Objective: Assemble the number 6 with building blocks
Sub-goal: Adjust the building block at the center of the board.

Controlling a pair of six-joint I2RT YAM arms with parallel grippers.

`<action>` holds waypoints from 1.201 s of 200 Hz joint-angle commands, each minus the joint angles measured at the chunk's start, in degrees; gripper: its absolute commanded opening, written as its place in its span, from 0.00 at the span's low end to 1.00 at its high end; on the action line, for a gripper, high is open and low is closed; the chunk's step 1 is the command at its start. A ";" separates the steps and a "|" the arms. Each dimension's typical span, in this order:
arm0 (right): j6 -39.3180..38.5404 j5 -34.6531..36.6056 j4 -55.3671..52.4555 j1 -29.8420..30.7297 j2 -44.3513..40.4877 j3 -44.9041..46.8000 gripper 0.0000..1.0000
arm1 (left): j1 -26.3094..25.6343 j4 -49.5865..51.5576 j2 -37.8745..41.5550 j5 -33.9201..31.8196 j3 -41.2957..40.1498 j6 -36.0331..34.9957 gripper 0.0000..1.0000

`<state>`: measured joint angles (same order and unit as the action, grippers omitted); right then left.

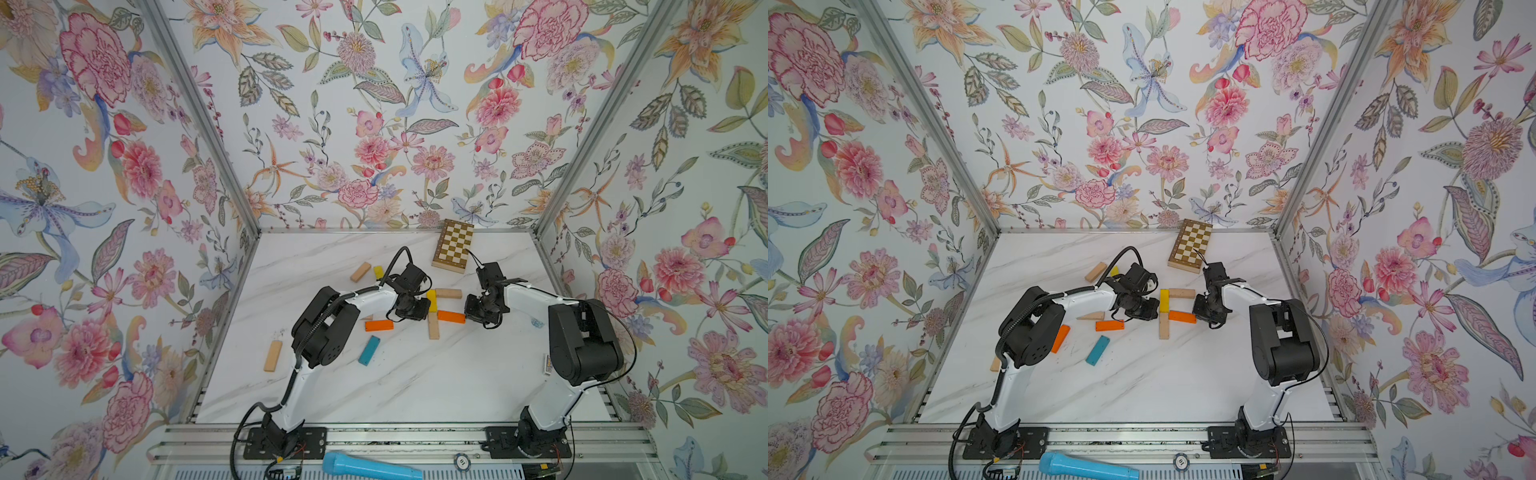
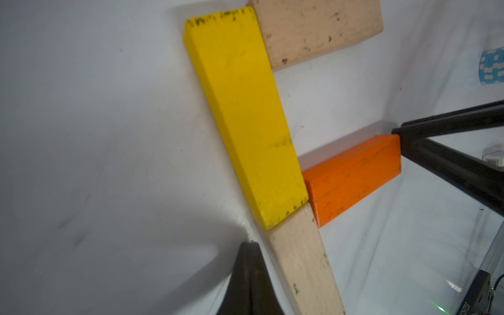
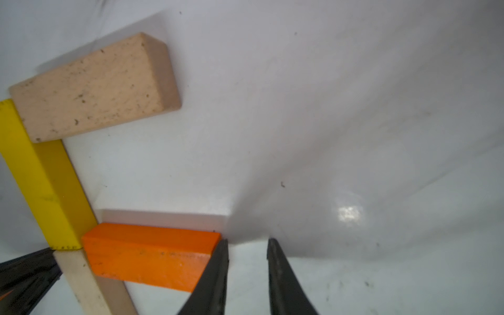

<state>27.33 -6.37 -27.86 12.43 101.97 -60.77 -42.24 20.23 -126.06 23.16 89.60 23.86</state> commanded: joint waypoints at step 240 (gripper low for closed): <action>-2.01 3.74 -1.01 -2.85 0.01 0.42 0.29 | -1.27 5.61 -4.22 -1.23 2.63 -1.97 0.00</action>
<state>25.69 -5.04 -28.25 10.44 102.74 -61.93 -42.57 22.04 -127.39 23.35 92.05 22.96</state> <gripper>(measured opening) 0.291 0.047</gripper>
